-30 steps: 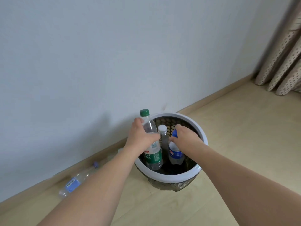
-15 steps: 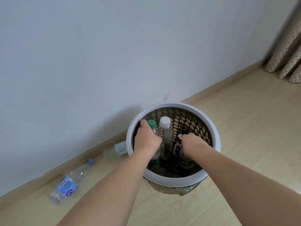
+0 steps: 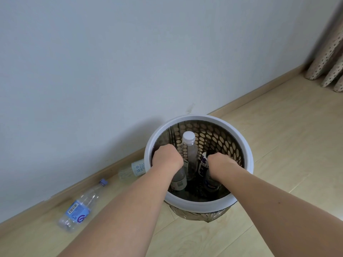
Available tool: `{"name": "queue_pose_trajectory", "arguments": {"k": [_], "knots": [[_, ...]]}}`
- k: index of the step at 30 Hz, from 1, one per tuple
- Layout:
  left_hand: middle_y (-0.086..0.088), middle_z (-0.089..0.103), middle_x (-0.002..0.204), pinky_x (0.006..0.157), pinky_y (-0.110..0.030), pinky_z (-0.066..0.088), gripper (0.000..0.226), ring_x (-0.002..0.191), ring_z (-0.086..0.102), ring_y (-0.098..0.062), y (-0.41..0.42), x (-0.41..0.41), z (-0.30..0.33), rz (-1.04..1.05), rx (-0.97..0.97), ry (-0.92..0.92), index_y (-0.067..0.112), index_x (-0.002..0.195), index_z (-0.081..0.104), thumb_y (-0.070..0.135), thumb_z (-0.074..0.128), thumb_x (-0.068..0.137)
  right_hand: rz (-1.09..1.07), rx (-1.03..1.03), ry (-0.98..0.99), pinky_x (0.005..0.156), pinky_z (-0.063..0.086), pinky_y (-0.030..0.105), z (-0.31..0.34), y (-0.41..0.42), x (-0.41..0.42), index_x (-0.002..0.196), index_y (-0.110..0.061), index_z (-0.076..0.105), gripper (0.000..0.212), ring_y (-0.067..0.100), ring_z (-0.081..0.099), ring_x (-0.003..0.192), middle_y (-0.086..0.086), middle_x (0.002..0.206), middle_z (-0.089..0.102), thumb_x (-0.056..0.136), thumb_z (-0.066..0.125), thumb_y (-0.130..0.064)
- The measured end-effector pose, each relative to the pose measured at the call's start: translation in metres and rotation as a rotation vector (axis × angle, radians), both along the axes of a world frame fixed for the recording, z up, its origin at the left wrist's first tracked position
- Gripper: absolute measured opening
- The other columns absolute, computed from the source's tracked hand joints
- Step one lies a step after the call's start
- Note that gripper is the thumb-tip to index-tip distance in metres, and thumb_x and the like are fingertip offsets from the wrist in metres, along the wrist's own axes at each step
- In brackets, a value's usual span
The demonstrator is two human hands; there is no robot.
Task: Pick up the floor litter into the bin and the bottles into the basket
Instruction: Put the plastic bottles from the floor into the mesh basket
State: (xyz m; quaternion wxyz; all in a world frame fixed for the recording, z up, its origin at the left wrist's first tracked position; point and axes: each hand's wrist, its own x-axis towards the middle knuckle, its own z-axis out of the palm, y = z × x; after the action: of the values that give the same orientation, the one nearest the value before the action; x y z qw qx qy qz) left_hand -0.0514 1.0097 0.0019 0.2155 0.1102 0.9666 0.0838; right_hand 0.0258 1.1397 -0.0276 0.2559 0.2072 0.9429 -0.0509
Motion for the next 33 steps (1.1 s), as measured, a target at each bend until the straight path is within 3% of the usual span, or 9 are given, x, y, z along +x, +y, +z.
{"name": "queue_pose_trajectory", "arguments": {"k": [4,8,11,17,21,25,29,33], "knots": [[-0.007,0.053,0.068,0.052,-0.028,0.05,0.016,0.057,0.059,-0.021,0.001,0.001,0.002,0.017,0.005,-0.057,0.011,0.081,0.05,0.006,0.065,0.084,-0.015,-0.036,0.007,0.091,0.053,0.037,0.001,0.001,-0.001,0.129,-0.01,0.048,0.041,0.026,0.06,0.103,0.011,0.114,0.059,0.089,0.057,-0.01],[-0.007,0.054,0.065,0.05,-0.026,0.047,0.02,0.059,0.058,-0.02,-0.002,0.005,0.022,0.028,0.063,-0.049,0.01,0.069,0.048,0.005,0.058,0.086,-0.045,-0.096,0.061,0.087,0.053,0.035,0.021,0.003,0.003,0.121,-0.012,0.054,0.034,0.023,0.06,0.097,0.007,0.104,0.059,0.088,0.06,-0.014],[-0.009,0.059,0.07,0.06,-0.03,0.054,0.019,0.066,0.063,-0.024,-0.016,0.013,0.055,0.012,0.16,-0.026,0.012,0.069,0.047,0.006,0.052,0.086,-0.057,-0.121,0.126,0.085,0.054,0.034,0.051,0.001,0.013,0.118,-0.014,0.053,0.031,0.021,0.059,0.092,0.005,0.101,0.059,0.089,0.059,-0.02],[-0.005,0.056,0.081,0.051,-0.026,0.037,0.004,0.073,0.057,-0.025,-0.092,0.032,0.133,0.044,0.195,0.138,0.01,0.084,0.055,0.01,0.051,0.083,-0.019,-0.159,0.336,0.071,0.05,0.031,0.13,-0.033,0.036,0.116,-0.012,0.05,0.027,0.02,0.056,0.084,0.004,0.098,0.055,0.091,0.051,-0.023],[-0.004,0.053,0.086,0.049,-0.026,0.037,0.018,0.07,0.055,-0.023,-0.164,0.042,0.153,0.113,0.134,0.168,0.01,0.097,0.055,0.009,0.046,0.081,0.102,-0.236,0.393,0.076,0.046,0.031,0.16,-0.09,0.036,0.122,-0.015,0.049,0.031,0.021,0.052,0.095,0.005,0.116,0.052,0.091,0.048,-0.019],[-0.004,0.061,0.095,0.056,-0.028,0.036,0.015,0.083,0.057,-0.024,-0.237,0.035,0.128,0.183,0.061,0.119,0.013,0.095,0.051,0.013,0.051,0.08,0.246,-0.337,0.352,0.09,0.047,0.035,0.148,-0.163,0.018,0.125,-0.018,0.049,0.035,0.022,0.05,0.109,0.003,0.126,0.05,0.09,0.044,-0.017],[-0.003,0.053,0.092,0.059,-0.03,0.034,0.026,0.084,0.054,-0.027,-0.292,0.015,0.075,0.244,0.001,0.077,0.013,0.092,0.047,0.037,0.055,0.088,0.366,-0.366,0.277,0.1,0.042,0.039,0.098,-0.221,-0.019,0.132,-0.018,0.044,0.042,0.027,0.047,0.122,0.006,0.135,0.044,0.091,0.045,-0.017],[0.0,0.056,0.091,0.075,-0.03,0.045,0.011,0.089,0.055,-0.025,-0.321,-0.011,-0.001,0.25,-0.003,0.026,0.02,0.09,0.042,0.029,0.048,0.092,0.353,-0.333,0.195,0.104,0.04,0.041,0.023,-0.243,-0.065,0.135,-0.012,0.042,0.045,0.031,0.042,0.127,0.011,0.138,0.043,0.09,0.044,-0.01]]}}
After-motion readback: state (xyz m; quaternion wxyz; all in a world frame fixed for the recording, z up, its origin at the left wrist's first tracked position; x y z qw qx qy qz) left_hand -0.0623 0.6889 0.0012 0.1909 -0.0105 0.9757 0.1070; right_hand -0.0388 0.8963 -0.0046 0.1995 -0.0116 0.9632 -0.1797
